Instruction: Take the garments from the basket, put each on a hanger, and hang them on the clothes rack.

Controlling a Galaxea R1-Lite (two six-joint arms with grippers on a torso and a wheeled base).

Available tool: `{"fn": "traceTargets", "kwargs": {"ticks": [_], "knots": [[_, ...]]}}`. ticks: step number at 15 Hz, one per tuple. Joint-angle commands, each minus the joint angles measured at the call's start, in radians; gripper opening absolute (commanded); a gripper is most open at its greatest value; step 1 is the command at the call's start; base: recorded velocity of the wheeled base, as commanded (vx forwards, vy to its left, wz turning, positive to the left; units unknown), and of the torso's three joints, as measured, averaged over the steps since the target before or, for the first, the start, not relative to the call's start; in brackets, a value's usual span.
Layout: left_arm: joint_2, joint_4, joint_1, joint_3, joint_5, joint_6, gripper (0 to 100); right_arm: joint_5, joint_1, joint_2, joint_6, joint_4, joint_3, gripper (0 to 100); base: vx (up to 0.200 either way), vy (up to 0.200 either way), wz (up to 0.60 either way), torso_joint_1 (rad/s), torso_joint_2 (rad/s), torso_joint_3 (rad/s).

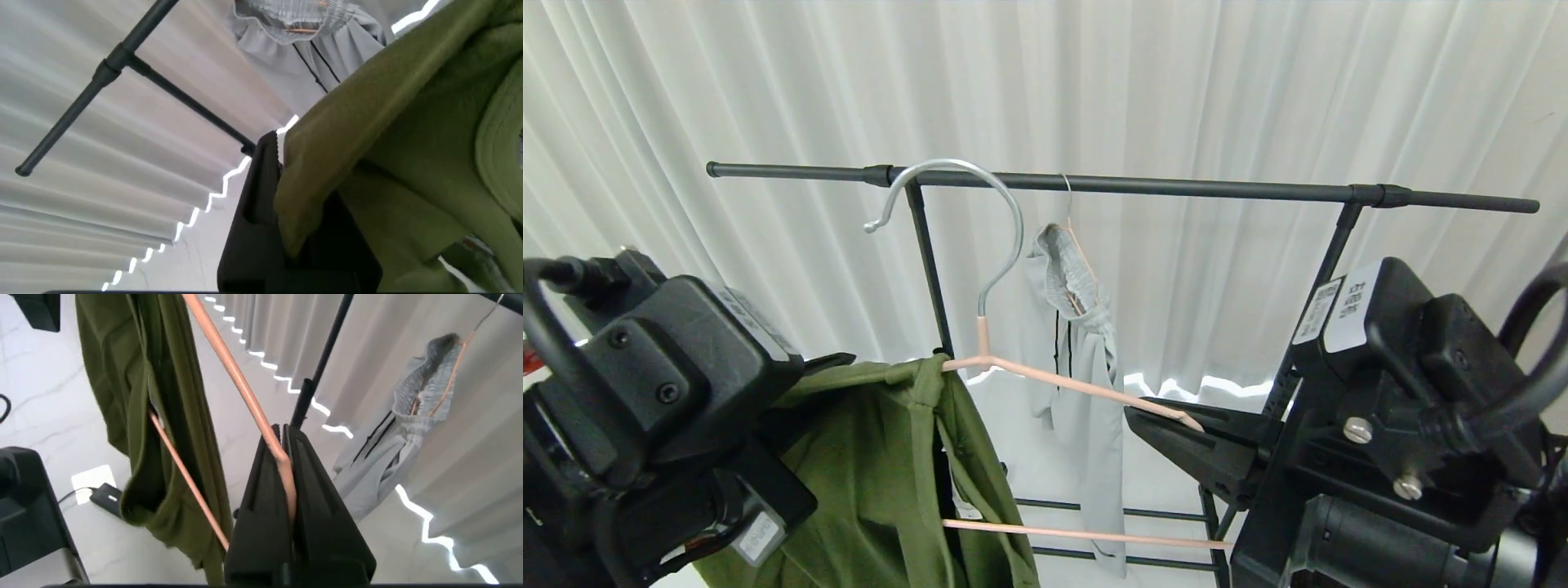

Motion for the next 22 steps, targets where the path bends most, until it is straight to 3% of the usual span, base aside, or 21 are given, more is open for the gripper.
{"fn": "traceTargets", "kwargs": {"ticks": [1,4,7,11,13,18,22], "knots": [[0.002,-0.047,0.014,0.028,0.003,0.002,0,-0.004,0.000,0.000,-0.007,0.010,0.000,100,0.000,0.000,0.00,0.000,0.00,0.000],[0.007,-0.150,0.032,0.087,0.008,0.028,0,-0.018,-0.014,-0.012,-0.014,0.018,0.020,100,0.000,0.000,0.00,0.000,0.00,0.000],[0.002,-0.220,0.089,0.140,0.050,0.075,0,-0.149,-0.023,-0.029,-0.014,0.018,0.027,100,0.000,0.000,0.00,0.000,0.00,0.000],[0.044,-0.323,0.093,0.135,0.103,0.054,0,-0.149,-0.002,-0.035,0.001,0.018,0.098,100,0.000,0.000,0.00,0.000,0.00,0.000],[0.070,-0.365,0.093,0.120,0.112,0.000,0,-0.150,-0.002,0.012,0.064,0.019,0.101,100,0.000,0.000,0.00,0.000,0.00,0.000],[0.130,-0.418,0.093,0.040,0.134,-0.034,0,-0.152,-0.002,0.155,0.176,0.014,0.006,100,0.000,0.000,0.00,0.000,0.00,0.000],[0.176,-0.496,0.089,0.003,0.134,-0.029,0,-0.222,-0.019,0.327,0.309,0.016,-0.134,100,0.000,0.000,0.00,0.000,0.00,0.000]]}}
